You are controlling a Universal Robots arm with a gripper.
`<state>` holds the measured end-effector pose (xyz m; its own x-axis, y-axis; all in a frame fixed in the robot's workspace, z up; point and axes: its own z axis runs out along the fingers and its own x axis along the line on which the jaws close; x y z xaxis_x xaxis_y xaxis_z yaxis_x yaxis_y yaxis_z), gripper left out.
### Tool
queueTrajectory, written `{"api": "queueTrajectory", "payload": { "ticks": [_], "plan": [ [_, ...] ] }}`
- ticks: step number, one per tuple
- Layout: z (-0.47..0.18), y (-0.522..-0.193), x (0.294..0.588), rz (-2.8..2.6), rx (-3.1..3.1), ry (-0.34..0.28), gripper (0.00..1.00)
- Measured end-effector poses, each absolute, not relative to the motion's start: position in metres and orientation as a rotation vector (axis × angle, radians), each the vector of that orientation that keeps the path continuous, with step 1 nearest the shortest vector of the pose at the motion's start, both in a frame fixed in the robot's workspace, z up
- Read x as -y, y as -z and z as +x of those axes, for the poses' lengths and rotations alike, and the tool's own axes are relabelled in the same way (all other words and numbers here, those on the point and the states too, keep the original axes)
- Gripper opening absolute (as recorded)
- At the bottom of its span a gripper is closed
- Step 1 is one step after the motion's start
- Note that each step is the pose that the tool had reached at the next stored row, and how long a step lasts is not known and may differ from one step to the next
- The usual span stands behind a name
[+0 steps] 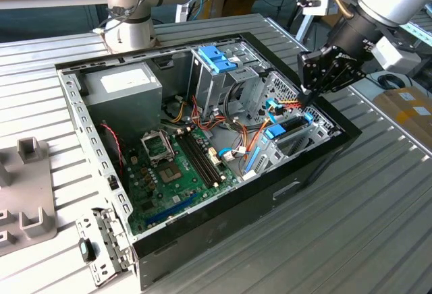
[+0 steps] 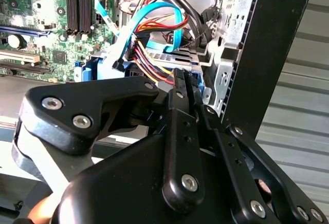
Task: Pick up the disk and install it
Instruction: 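Insert the first disk wire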
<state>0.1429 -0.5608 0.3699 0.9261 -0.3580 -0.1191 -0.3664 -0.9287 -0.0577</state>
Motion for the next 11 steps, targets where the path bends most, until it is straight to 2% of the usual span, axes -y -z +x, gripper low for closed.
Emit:
{"api": "queueTrajectory", "payload": {
  "ticks": [11],
  "plan": [
    [0.138,-0.369,0.577,-2.999,-0.564,-0.165,0.17]
  ]
}}
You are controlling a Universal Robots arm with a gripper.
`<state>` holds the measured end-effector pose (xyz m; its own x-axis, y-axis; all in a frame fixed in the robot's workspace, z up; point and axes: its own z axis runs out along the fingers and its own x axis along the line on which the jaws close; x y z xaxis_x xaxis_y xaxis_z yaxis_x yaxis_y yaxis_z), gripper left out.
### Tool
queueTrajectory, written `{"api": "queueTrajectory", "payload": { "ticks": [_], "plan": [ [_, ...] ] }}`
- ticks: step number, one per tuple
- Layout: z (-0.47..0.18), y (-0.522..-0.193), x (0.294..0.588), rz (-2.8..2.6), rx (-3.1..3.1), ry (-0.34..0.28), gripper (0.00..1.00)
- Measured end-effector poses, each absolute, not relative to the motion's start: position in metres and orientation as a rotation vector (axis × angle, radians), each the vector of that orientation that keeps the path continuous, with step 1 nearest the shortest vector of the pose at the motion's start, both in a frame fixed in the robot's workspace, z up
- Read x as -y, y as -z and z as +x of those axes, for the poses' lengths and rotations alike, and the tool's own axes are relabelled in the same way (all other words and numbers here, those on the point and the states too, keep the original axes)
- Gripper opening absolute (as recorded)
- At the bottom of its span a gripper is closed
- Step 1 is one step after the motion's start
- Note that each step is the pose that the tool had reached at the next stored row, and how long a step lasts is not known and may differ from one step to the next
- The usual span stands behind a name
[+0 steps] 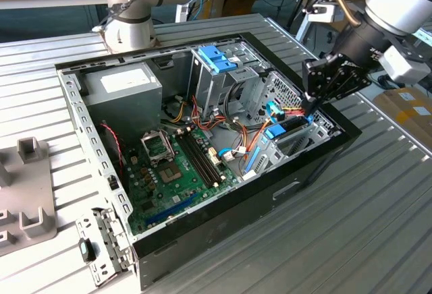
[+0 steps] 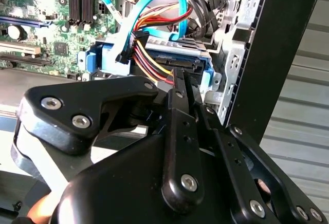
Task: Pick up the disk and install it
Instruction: 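Insert the first disk wire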
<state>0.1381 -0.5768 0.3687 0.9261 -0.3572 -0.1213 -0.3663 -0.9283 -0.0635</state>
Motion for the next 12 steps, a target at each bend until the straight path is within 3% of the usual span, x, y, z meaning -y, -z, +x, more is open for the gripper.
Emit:
{"api": "queueTrajectory", "payload": {
  "ticks": [12],
  "plan": [
    [0.1373,-0.3684,0.5797,-2.999,-0.565,-0.165,0.17]
  ]
}}
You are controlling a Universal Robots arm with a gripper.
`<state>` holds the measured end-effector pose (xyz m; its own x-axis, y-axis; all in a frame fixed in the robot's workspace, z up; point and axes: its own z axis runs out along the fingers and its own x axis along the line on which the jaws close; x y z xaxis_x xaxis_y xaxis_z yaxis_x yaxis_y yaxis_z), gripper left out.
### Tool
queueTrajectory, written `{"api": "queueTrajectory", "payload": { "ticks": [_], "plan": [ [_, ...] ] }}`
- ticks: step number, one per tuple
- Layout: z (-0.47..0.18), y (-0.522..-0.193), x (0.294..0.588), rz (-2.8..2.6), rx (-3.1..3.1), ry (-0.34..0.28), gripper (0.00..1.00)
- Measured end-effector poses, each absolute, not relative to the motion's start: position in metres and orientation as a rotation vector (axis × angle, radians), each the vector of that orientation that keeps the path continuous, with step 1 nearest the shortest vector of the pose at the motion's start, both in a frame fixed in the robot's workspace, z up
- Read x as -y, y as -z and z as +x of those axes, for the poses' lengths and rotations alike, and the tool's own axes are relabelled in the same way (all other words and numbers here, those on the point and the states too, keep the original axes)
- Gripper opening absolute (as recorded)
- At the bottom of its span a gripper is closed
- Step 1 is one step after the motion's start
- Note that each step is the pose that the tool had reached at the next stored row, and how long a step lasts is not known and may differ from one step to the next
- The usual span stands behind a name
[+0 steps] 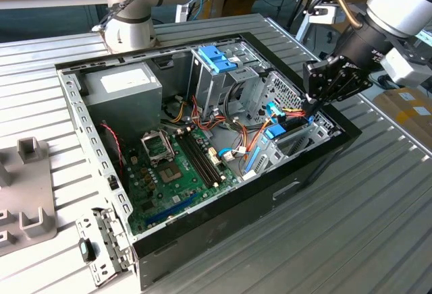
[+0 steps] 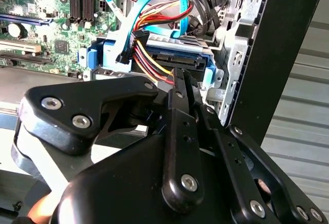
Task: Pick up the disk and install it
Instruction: 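Insert the first disk wire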
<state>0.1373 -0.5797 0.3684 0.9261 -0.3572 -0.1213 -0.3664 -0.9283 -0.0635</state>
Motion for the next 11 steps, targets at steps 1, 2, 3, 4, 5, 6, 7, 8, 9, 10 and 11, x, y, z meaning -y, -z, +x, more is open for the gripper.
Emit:
{"api": "queueTrajectory", "payload": {
  "ticks": [1,2,3,4,5,6,7,8,9,10,11],
  "plan": [
    [0.1373,-0.3684,0.5797,-2.999,-0.565,-0.165,0.17],
    [0.1373,-0.3684,0.5798,-2.999,-0.565,-0.165,0.17],
    [0.1373,-0.3684,0.5798,-2.999,-0.564,-0.165,0.17],
    [0.1373,-0.3684,0.5798,-2.999,-0.565,-0.165,0.17],
    [0.1373,-0.3684,0.5798,-2.999,-0.565,-0.165,0.17],
    [0.1373,-0.3684,0.5798,-2.999,-0.566,-0.165,0.17],
    [0.1373,-0.3684,0.5798,-2.998,-0.57,-0.165,0.17],
    [0.1373,-0.3684,0.5798,-2.997,-0.574,-0.164,0.17],
    [0.1373,-0.3684,0.5798,-2.996,-0.578,-0.164,0.17],
    [0.1373,-0.3684,0.5798,-2.996,-0.581,-0.164,0.17],
    [0.1373,-0.3684,0.5798,-2.994,-0.587,-0.164,0.17]
  ]
}}
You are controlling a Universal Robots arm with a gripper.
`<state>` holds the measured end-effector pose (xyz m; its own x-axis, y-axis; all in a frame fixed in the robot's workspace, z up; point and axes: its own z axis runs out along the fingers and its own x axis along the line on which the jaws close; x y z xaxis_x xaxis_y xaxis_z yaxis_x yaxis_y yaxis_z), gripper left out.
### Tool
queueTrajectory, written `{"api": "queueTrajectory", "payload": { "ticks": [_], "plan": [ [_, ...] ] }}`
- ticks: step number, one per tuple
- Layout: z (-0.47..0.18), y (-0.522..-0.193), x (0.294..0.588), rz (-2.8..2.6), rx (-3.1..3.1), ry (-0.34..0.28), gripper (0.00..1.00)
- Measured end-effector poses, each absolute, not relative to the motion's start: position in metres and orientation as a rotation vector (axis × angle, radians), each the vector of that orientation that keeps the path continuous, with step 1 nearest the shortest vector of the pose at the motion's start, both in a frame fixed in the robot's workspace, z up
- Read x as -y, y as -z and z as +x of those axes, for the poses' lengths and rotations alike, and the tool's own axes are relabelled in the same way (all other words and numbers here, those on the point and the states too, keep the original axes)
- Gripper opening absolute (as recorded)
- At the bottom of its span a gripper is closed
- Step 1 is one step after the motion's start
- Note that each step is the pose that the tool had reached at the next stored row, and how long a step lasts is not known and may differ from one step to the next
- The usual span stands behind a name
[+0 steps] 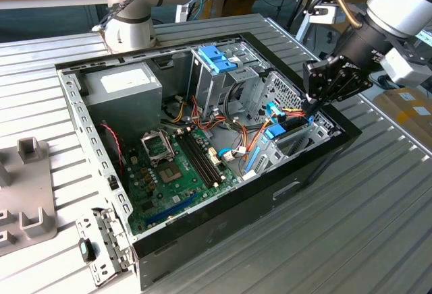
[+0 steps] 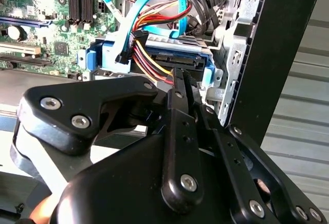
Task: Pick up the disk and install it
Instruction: 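Insert the first disk wire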
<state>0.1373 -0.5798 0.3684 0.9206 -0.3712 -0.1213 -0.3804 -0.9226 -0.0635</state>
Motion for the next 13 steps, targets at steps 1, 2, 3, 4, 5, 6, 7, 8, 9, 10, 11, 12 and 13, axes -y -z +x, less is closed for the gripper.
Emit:
{"api": "queueTrajectory", "payload": {
  "ticks": [1,2,3,4,5,6,7,8,9,10,11,12,13],
  "plan": [
    [0.1373,-0.3684,0.5798,-2.993,-0.594,-0.163,0.17],
    [0.1373,-0.3684,0.5798,-2.992,-0.598,-0.163,0.17],
    [0.1373,-0.3684,0.5798,-2.991,-0.603,-0.163,0.17],
    [0.1373,-0.3684,0.5798,-2.989,-0.608,-0.163,0.17],
    [0.1373,-0.3683,0.5798,-2.988,-0.612,-0.163,0.17],
    [0.1373,-0.3683,0.5798,-2.988,-0.616,-0.162,0.17],
    [0.1373,-0.3683,0.5798,-2.987,-0.619,-0.162,0.17],
    [0.1373,-0.3683,0.5798,-2.986,-0.624,-0.162,0.17],
    [0.1373,-0.3683,0.5798,-2.985,-0.628,-0.162,0.17],
    [0.1373,-0.3683,0.5798,-2.983,-0.632,-0.162,0.17],
    [0.1373,-0.3683,0.5798,-2.982,-0.638,-0.161,0.17],
    [0.1373,-0.3683,0.5798,-2.981,-0.643,-0.161,0.17],
    [0.1373,-0.3683,0.5798,-2.98,-0.647,-0.161,0.17]
  ]
}}
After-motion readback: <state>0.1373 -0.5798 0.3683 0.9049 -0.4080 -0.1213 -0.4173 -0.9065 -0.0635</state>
